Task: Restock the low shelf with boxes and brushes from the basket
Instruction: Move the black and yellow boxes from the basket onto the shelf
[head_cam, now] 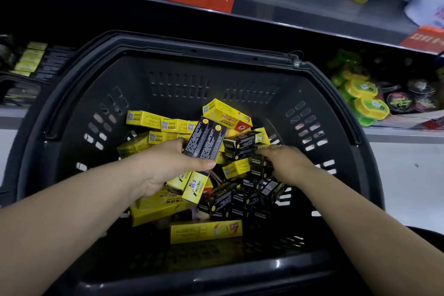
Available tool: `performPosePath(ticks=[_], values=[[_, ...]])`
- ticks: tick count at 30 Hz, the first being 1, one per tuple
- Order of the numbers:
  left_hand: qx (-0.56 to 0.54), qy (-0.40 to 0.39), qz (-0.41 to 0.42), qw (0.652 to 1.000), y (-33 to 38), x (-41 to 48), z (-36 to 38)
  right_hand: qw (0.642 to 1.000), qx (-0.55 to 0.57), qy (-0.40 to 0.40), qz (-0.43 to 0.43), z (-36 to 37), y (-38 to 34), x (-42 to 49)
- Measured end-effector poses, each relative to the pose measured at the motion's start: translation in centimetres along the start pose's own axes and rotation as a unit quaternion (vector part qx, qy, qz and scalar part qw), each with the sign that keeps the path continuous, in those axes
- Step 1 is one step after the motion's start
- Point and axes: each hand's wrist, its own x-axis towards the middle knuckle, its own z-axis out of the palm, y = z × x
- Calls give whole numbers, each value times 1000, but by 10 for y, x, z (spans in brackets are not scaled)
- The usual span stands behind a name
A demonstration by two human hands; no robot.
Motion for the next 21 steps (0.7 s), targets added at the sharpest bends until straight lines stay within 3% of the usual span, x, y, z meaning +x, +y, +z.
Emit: performPosePath(ticks=[5, 11, 16, 21], values=[[-36, 6, -9, 999, 4, 1, 2, 974, 183, 132, -27, -31, -10, -6], [-48, 23, -5, 999, 5, 0, 4, 990, 117, -81, 12, -5, -11, -1], [-50, 33, -10, 998, 6, -1, 3, 998, 42, -34, -15, -9, -4, 2], [-69, 43, -25, 996, 7, -3, 4, 999, 48, -23, -5, -24, -6, -7]])
